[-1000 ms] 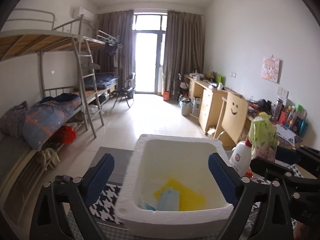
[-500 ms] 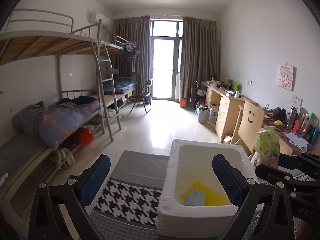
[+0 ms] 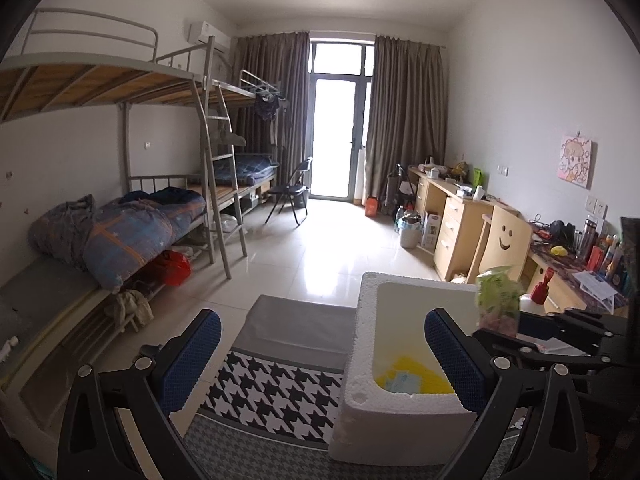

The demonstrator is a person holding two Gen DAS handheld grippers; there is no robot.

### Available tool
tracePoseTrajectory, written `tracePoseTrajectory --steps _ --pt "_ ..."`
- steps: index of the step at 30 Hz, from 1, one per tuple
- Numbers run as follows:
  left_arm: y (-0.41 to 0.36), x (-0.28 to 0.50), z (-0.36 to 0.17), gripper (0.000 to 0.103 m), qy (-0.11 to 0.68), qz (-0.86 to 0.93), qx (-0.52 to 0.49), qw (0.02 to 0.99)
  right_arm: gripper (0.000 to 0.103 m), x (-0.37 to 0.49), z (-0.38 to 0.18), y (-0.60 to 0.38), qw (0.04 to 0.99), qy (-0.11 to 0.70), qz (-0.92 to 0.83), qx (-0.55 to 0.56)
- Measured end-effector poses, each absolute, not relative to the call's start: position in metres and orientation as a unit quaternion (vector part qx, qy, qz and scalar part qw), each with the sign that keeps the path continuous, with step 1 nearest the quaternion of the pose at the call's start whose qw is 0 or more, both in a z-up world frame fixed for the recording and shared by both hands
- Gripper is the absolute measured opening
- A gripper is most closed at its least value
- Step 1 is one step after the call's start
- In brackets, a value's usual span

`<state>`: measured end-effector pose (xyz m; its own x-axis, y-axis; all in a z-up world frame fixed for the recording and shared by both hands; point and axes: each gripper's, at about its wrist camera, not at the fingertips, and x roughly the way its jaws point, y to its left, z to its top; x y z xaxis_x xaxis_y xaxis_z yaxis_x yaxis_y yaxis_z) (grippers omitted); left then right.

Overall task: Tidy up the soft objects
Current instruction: 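Lower the floral packet into the foam box and open the right tool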

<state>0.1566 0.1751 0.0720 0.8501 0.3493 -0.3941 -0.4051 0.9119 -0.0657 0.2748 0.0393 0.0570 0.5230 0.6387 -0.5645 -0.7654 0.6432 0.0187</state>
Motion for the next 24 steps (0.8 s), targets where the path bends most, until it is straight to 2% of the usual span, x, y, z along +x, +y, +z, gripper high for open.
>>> tracePoseTrajectory --steps 6,11,13,21,24 --pt "0.176 0.154 0.070 0.102 0.192 0.199 -0.076 0.958 0.047 0.281 0.050 0.047 0.859 0.287 0.405 -0.124" --pt "0.180 0.154 0.070 0.102 0.190 0.203 -0.081 0.957 0.060 0.287 0.046 0.049 0.841 0.317 0.423 -0.116" --pt "0.179 0.153 0.069 0.102 0.191 0.204 -0.078 0.957 0.072 0.285 0.047 0.047 0.844 0.314 0.421 -0.113" --pt "0.179 0.152 0.068 0.102 0.194 0.206 -0.079 0.956 0.079 0.279 0.055 0.038 0.852 0.301 0.416 -0.104" --pt "0.174 0.151 0.070 0.102 0.193 0.204 -0.077 0.957 0.085 0.276 0.059 0.033 0.852 0.300 0.418 -0.095"
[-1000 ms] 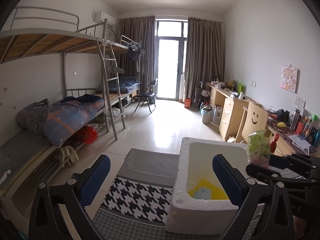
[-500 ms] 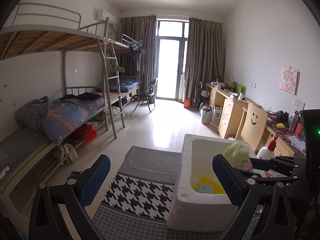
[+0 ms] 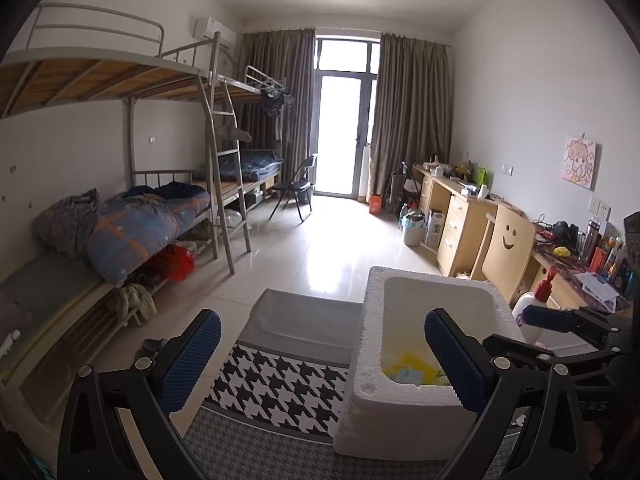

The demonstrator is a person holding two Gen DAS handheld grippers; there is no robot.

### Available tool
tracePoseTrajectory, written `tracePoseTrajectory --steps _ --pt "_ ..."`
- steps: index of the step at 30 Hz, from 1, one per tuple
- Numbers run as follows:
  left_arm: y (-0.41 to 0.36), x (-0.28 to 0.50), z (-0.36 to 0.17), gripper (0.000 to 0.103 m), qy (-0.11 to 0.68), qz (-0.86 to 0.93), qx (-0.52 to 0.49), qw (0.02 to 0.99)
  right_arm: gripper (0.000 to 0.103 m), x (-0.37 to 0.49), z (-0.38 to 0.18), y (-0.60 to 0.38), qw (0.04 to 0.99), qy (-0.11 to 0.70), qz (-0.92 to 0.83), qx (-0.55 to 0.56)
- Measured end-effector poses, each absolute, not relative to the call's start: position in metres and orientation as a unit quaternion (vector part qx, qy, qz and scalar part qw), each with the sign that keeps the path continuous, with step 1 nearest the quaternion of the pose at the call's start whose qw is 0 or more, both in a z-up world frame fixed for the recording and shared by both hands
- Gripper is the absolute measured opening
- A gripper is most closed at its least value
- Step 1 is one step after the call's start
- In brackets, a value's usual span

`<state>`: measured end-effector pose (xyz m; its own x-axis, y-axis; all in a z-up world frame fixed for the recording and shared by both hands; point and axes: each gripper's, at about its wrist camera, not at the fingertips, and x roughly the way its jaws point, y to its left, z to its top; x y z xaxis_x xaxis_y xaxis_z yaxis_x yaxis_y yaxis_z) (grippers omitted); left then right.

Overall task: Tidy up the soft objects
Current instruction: 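Lower the floral packet into the foam box and open the right tool, then withdraw both tools from the foam box back toward the table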

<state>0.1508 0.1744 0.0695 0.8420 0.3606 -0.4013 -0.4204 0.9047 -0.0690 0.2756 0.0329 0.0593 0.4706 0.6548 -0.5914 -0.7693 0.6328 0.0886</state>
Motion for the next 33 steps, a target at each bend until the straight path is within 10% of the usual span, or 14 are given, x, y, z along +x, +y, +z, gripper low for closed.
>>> tracePoseTrajectory --steps 33 --pt "0.099 0.108 0.092 0.102 0.172 0.153 -0.036 0.973 0.097 0.225 0.088 -0.035 0.886 0.219 0.403 -0.067"
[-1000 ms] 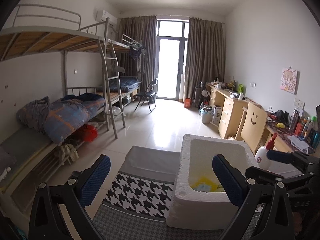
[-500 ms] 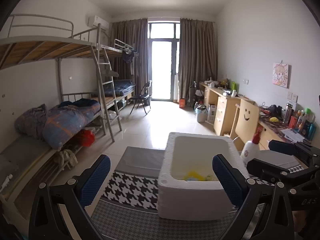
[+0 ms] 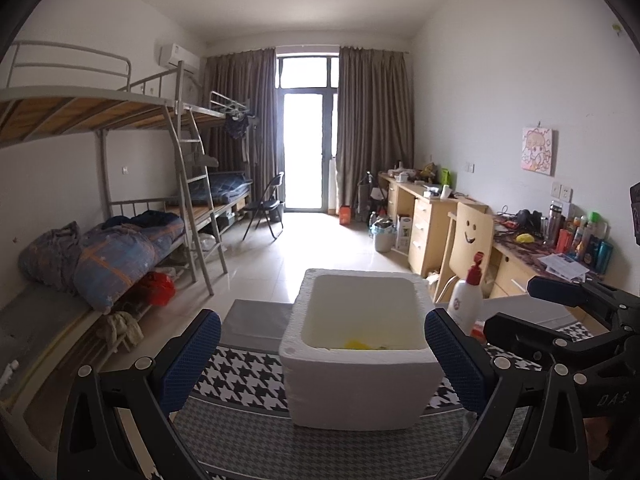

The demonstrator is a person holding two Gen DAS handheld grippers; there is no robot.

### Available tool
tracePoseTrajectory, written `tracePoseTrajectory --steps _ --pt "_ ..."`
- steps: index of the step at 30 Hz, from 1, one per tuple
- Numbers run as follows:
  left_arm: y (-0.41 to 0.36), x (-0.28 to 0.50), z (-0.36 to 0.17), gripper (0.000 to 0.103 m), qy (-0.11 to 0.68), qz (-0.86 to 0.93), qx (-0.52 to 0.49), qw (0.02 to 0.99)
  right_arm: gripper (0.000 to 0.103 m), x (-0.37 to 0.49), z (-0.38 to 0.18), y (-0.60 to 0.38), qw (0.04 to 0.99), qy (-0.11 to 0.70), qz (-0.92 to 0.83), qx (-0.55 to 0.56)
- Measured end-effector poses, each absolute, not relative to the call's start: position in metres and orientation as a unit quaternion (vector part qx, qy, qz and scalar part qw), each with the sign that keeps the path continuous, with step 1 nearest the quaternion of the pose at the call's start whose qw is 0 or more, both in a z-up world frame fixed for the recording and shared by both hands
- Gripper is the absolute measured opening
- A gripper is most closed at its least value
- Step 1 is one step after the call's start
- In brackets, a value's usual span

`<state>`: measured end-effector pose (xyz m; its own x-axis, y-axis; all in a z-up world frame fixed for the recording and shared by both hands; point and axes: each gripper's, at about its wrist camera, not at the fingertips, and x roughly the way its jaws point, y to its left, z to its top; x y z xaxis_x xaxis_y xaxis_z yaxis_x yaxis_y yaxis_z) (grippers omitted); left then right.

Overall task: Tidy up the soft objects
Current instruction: 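Withdraw both tools from the foam box back toward the table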

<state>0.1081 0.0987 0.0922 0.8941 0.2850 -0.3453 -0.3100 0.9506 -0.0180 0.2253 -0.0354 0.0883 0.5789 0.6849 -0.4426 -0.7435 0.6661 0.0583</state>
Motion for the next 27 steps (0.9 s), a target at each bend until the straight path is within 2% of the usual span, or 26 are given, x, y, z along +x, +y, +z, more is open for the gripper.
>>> tracePoseTrajectory --steps 27 --pt "0.066 0.078 0.084 0.102 0.147 0.120 -0.030 0.981 0.097 0.190 0.075 -0.095 0.913 0.200 0.353 -0.043"
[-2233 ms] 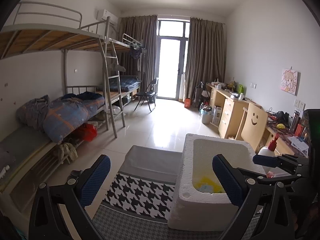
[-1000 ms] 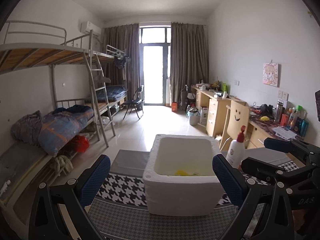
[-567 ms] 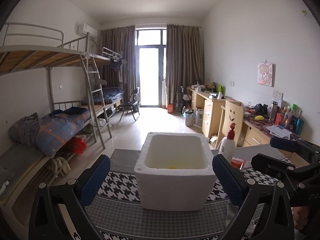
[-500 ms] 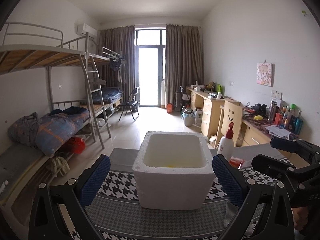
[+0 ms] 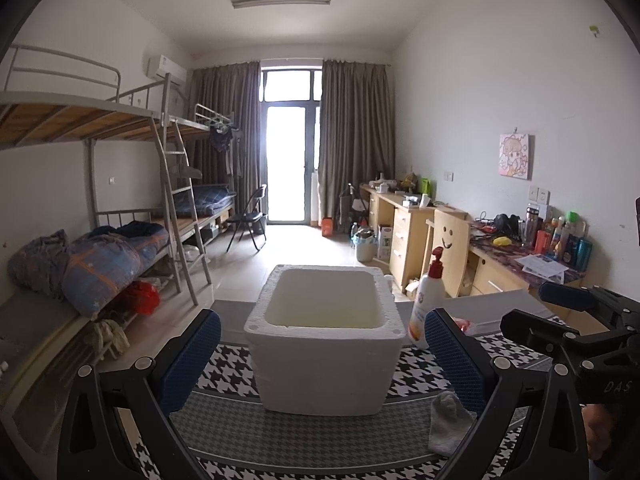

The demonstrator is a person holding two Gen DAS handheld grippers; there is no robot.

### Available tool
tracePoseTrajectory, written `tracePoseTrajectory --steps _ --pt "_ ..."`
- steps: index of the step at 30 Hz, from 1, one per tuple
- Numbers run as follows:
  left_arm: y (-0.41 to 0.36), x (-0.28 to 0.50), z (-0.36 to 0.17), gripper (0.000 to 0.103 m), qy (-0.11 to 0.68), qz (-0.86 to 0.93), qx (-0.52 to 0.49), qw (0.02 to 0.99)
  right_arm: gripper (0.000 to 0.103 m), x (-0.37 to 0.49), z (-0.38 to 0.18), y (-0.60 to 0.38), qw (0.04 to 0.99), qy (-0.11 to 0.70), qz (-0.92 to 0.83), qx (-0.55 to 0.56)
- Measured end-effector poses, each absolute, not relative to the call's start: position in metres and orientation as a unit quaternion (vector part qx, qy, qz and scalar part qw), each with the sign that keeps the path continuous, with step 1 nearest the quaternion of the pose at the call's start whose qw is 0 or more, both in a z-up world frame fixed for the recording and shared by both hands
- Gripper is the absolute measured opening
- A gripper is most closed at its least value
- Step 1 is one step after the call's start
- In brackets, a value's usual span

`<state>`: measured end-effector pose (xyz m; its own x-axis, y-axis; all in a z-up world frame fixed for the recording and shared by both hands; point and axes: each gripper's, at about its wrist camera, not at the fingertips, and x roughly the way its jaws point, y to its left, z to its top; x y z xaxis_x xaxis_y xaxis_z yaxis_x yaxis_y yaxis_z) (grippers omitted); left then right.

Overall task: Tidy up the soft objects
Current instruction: 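Withdraw both tools from the foam box back toward the table, then move the left tool toward the grey sock while the right tool approaches the white foam roller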

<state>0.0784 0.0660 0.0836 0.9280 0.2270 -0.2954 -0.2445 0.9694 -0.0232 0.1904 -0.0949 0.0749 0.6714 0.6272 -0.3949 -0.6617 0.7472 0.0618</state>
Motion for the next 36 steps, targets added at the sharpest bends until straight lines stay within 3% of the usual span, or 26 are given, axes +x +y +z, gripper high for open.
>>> tracePoseTrajectory --steps 16,36 --pt "0.041 0.077 0.065 0.102 0.161 0.070 -0.026 0.984 0.097 0.162 0.071 -0.122 0.933 0.168 0.315 -0.049" --pt "0.008 0.078 0.047 0.102 0.176 0.020 -0.024 0.984 0.097 0.150 0.050 -0.167 0.946 0.184 0.266 -0.034"
